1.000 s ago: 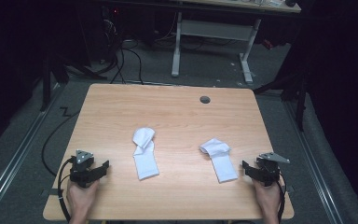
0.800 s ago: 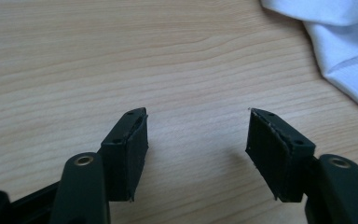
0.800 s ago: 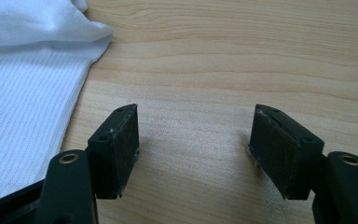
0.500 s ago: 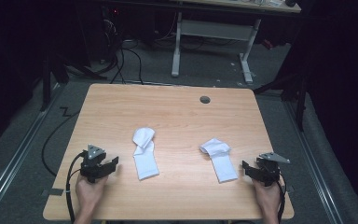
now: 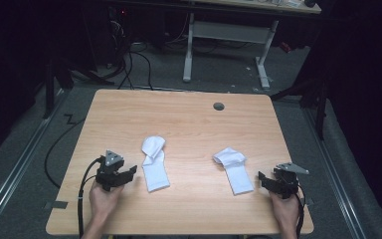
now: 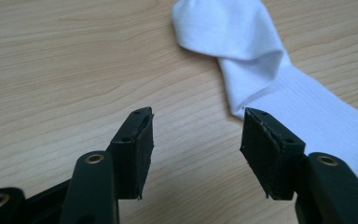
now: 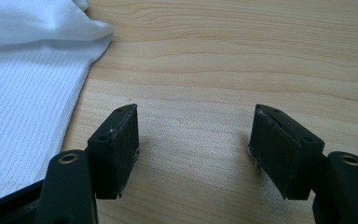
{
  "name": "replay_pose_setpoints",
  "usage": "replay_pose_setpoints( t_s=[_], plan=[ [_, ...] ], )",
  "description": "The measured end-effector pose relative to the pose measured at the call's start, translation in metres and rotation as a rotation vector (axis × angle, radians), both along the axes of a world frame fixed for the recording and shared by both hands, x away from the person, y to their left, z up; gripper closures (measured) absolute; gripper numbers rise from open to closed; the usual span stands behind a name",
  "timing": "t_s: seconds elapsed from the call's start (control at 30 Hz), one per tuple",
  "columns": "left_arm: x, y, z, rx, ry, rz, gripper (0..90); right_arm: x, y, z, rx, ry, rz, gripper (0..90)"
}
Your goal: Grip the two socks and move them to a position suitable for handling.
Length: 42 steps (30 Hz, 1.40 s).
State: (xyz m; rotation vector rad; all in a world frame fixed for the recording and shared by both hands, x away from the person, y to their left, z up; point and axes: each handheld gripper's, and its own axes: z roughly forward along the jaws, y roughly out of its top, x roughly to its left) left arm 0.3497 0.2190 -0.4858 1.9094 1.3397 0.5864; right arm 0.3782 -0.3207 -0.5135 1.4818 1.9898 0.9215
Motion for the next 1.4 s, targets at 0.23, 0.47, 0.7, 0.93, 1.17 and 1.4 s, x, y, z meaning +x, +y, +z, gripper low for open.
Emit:
replay_pose_setpoints(
  t_s=[0.23,0.47,0.7,0.93,1.17,1.4],
  plan=[
    [0.008,-0.016,0.004,0.020,0.002,-0.051,44.5,0.000,0.000,0.000,-0.002,0.000,0.001,32.7],
    [0.018,-0.037,0.007,0.063,0.003,-0.111,44.8,0.000,0.000,0.000,-0.001,0.000,0.000,32.7],
    [0.028,-0.052,0.006,0.094,0.014,-0.144,44.7,0.000,0.000,0.000,-0.003,0.000,0.001,32.7],
    [0.038,-0.063,0.006,0.101,0.018,-0.148,44.7,0.000,0.000,0.000,-0.004,0.000,0.002,32.7],
    [0.048,-0.070,0.002,0.128,0.036,-0.154,45.6,0.000,0.001,0.000,-0.010,-0.002,0.003,32.7],
    [0.052,-0.071,-0.004,0.156,0.062,-0.168,50.0,0.000,0.001,0.000,-0.011,-0.002,0.004,32.7]
  ],
)
